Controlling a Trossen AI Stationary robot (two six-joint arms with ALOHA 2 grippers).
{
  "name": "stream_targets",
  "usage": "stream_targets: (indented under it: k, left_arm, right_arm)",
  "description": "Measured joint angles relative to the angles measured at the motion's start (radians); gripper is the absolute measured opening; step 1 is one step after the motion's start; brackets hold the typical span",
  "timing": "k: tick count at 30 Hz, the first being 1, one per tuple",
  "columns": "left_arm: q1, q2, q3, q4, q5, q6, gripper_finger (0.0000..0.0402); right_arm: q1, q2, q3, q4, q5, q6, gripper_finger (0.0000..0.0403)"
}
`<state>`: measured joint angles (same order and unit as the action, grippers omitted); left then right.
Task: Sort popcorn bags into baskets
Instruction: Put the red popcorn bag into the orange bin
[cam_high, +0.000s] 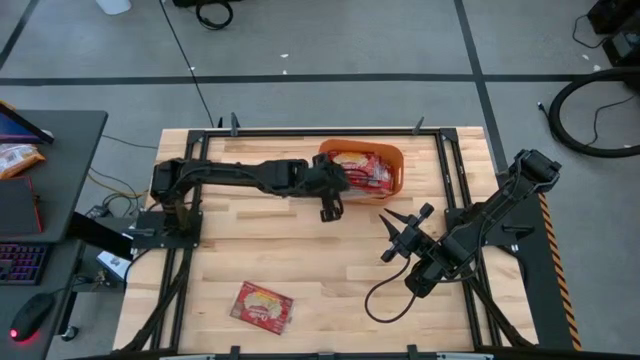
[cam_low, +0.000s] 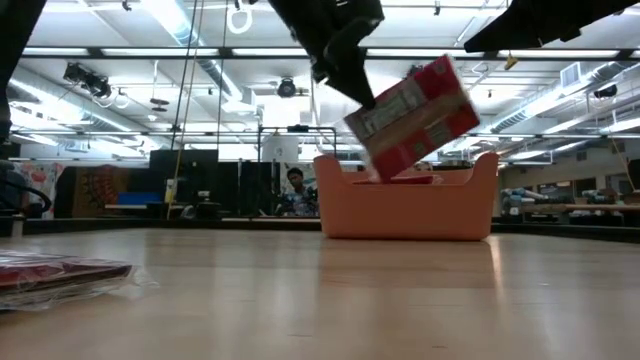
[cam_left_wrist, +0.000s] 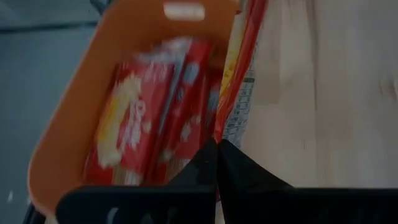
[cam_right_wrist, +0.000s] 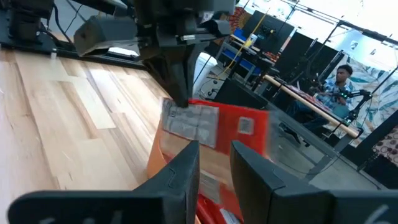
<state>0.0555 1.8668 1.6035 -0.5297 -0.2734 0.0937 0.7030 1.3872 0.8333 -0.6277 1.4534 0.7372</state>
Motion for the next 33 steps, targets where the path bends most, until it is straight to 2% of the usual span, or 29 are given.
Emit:
stream_targets:
  k: [5, 10, 16, 21, 24, 30, 33]
  left_arm:
    - [0.014, -0.01, 0.002, 0.137, -0.012, 0.067, 0.0002]
    - [0.036, -0.004, 0.003, 0.209, -0.143, 0.17, 0.0002]
    - [0.103, 0.019, -0.028, 0.256, -0.148, 0.199, 0.0001]
    - [0.156, 0.084, -0.035, 0.27, -0.15, 0.205, 0.0008]
    - [0.174, 0.118, -0.035, 0.314, -0.156, 0.197, 0.0029]
    - [0.156, 0.125, -0.035, 0.348, -0.142, 0.182, 0.0103]
    - [0.121, 0.09, -0.035, 0.251, -0.041, 0.185, 0.0133]
  right_arm:
    - [-0.001, 0.0, 0.0, 0.001, -0.005, 0.0, 0.0094]
    - [-0.001, 0.0, 0.0, 0.003, -0.007, 0.0, 0.0094]
    - [-0.001, 0.0, 0.0, 0.007, -0.008, -0.008, 0.0094]
    - [-0.001, 0.0, 0.001, 0.01, -0.009, -0.012, 0.0094]
    - [-0.001, 0.0, 0.001, 0.012, -0.011, -0.018, 0.0094]
    - [-0.002, 0.0, 0.001, 0.013, -0.022, -0.023, 0.0094]
    - [-0.002, 0.0, 0.001, 0.013, -0.036, -0.023, 0.0094]
